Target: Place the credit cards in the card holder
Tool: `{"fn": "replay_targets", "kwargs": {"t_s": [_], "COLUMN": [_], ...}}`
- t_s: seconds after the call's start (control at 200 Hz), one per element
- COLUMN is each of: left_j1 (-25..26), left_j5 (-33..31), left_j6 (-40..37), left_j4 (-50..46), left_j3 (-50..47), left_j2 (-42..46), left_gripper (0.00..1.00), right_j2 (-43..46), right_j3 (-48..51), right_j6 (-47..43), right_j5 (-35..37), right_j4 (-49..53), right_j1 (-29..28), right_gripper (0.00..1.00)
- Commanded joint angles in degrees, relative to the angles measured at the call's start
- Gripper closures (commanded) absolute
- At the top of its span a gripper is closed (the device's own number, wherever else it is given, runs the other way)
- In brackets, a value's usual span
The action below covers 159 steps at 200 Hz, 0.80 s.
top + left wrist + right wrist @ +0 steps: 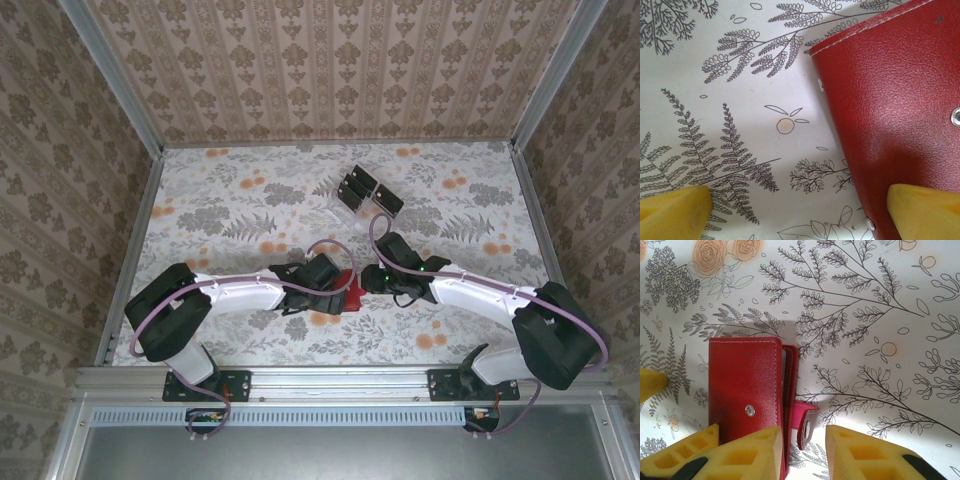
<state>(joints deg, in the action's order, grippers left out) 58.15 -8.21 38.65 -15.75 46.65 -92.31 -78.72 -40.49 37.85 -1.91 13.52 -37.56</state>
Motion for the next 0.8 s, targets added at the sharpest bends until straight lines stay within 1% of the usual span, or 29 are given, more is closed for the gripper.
{"fn": "replay_targets", "kwargs": {"t_s": [0.0,0.28,0.56,0.79], "left_j1": [-0.2,-0.2,-0.3,-0.4], "left_j5": [-1.0,-0.9,-0.7,-0.6], "left_j6": [-1.2,-1.5,-1.4,-1.4], "left_j4": [-0.8,-0.7,-0.3,-0.1], "left_j3": [-1.2,-1.2,-1.2,-1.4], "left_j2": [-3.7,-3.7,-4.2,-4.4], "left_gripper": [0.0,0.0,0.0,0.0], "right_j2": [-2.7,-4.2,-3.0,-2.7], "right_j3": [-2.0,-2.8,-3.1,-2.7], "right_j6": [-0.4,-1.0,-1.2,-1.2], "right_j5": [0.6,1.6,1.8,1.7], "right_j4": [0.9,1.2,1.9,2.0], "right_j1": [-0.3,-0.3,-0.3,-0.3], "right_gripper": [0.73,0.86,0.9,0.9]}}
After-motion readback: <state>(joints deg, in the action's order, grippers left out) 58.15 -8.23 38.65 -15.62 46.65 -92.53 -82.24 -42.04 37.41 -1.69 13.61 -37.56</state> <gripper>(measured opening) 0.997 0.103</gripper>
